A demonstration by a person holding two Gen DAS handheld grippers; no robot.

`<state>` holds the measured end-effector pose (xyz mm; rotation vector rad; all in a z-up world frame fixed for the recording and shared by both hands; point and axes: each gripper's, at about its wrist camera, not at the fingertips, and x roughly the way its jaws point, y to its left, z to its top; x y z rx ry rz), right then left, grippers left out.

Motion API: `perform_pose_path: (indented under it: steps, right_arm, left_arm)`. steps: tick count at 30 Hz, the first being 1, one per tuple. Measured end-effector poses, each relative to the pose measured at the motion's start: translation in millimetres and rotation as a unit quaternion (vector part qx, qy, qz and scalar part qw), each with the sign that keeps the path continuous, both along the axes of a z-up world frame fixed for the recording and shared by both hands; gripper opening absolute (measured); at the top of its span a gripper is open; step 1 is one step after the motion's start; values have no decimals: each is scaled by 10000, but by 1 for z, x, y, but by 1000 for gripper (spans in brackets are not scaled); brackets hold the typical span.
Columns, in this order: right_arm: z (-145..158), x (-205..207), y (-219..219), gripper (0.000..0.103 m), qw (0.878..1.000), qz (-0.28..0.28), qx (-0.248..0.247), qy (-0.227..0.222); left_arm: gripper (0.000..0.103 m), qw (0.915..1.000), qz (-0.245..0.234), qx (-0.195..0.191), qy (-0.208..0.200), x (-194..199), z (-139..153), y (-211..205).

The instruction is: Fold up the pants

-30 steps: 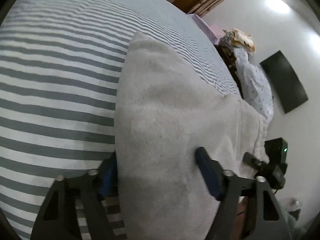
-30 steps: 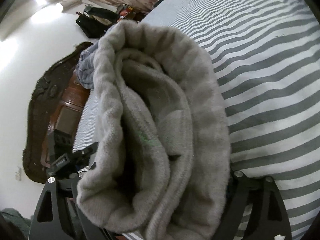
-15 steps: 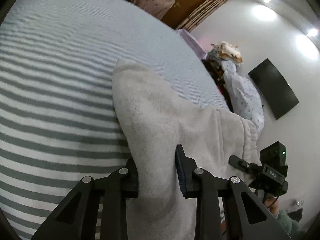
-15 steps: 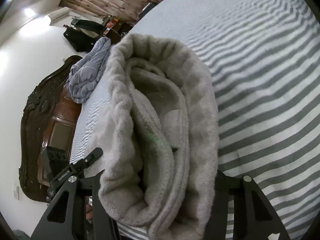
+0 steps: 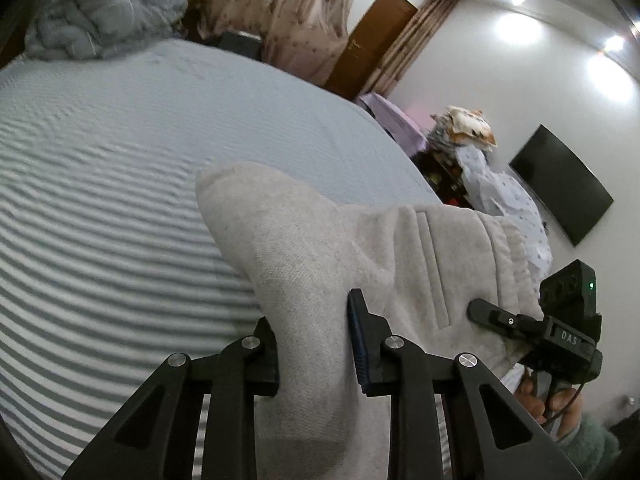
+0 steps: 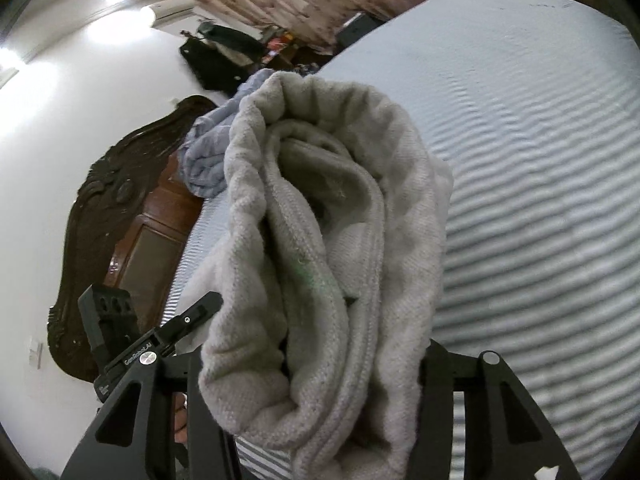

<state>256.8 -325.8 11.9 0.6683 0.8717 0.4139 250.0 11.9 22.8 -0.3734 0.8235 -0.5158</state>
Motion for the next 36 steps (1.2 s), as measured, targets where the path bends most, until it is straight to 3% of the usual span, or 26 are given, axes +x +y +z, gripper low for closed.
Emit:
perform_pose_path:
  steps: [6, 10, 21, 25, 28, 31, 33, 36]
  right_arm:
    - [4, 47, 29, 44, 9995, 236, 124, -143]
    - [-7, 72, 36, 44, 9994, 280, 198, -104]
    - [-70, 115, 54, 45, 9991, 292, -92, 294]
    - [-90, 116, 57, 52, 9985, 207, -341, 372]
    - [-104, 113, 54, 63, 9976, 90, -392, 563]
    - [-104, 107, 60, 72, 9966, 3, -689, 455]
    - [-102, 103, 62, 76, 9954, -31, -863, 418]
    - [-101, 94, 64, 80, 9934, -62, -1088, 364]
  left_arm:
    - [26, 9992, 245, 282, -108, 36, 21, 24]
    - [26, 9986, 328, 407, -94, 62, 17, 29]
    - [26, 9967, 483, 495, 428, 113, -59, 41]
    - [29, 9956, 432, 722, 405, 108, -80, 40]
    - [41, 9935, 476, 848, 585, 107, -95, 41]
    - [52, 9935, 592, 690, 686, 104, -102, 48]
    - [67, 9918, 696, 794, 725, 101, -104, 50]
    - [71, 9911, 647, 958, 661, 92, -107, 48]
